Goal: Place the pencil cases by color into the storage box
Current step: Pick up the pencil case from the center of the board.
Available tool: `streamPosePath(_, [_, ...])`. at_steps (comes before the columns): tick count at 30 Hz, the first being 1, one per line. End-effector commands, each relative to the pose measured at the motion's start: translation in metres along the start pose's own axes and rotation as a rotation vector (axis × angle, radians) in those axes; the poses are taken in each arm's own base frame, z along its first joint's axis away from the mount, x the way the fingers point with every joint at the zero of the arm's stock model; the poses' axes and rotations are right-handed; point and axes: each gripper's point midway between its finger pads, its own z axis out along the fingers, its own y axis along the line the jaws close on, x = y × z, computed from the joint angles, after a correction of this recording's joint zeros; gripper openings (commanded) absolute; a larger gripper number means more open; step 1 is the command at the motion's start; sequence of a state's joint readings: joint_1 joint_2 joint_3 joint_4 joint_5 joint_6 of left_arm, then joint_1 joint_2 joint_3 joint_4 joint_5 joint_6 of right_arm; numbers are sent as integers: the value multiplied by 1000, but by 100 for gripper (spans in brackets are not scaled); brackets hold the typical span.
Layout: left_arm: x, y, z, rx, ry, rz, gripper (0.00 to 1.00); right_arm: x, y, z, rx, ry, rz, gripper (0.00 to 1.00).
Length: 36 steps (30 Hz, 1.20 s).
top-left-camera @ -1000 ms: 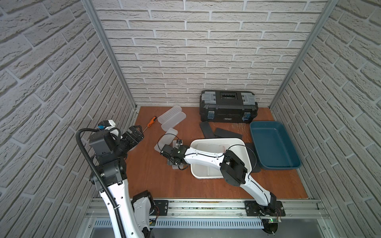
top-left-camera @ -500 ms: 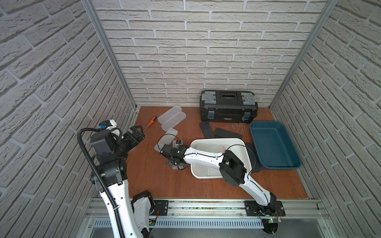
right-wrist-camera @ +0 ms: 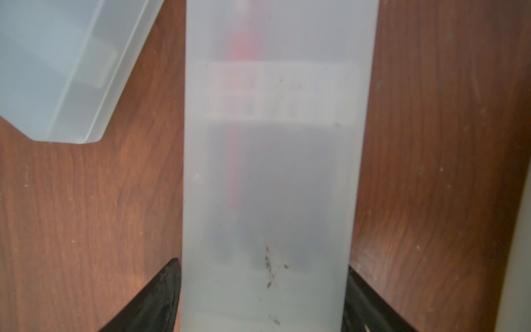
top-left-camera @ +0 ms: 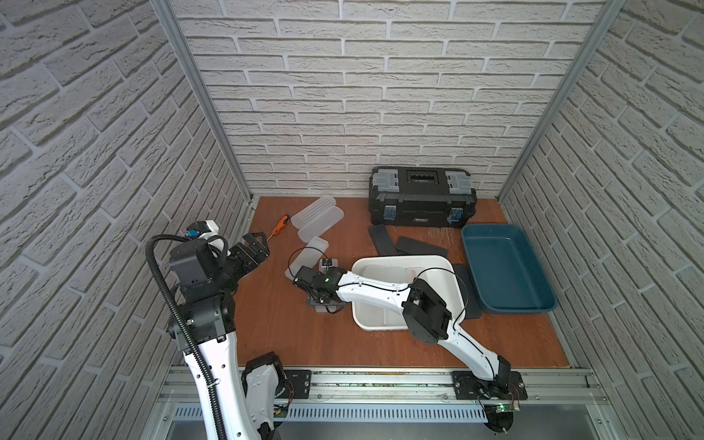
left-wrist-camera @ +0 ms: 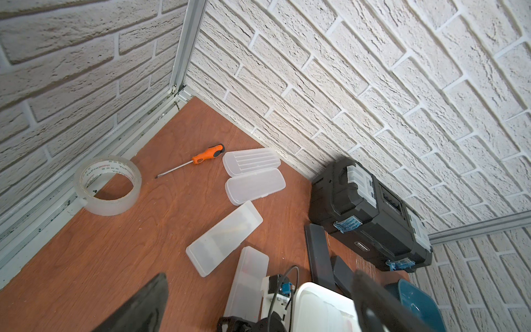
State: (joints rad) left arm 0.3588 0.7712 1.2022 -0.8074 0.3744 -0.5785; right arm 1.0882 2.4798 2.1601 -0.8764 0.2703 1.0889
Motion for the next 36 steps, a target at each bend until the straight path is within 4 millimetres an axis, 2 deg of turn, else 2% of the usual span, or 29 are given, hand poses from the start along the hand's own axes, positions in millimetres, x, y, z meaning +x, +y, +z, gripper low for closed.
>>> streamPosePath(1, [-9, -7, -4, 14, -40, 32, 98, 11, -7, 14, 28, 43, -16, 79])
streamPosePath(9, [-10, -6, -7, -5, -43, 47, 98, 17, -10, 19, 32, 62, -18, 75])
streamPosePath(17, [-13, -11, -11, 7, -57, 54, 98, 13, -11, 14, 35, 49, -26, 67])
streamPosePath(36, [-14, -13, -11, 12, -48, 64, 98, -9, 8, -47, -32, -88, -101, 66])
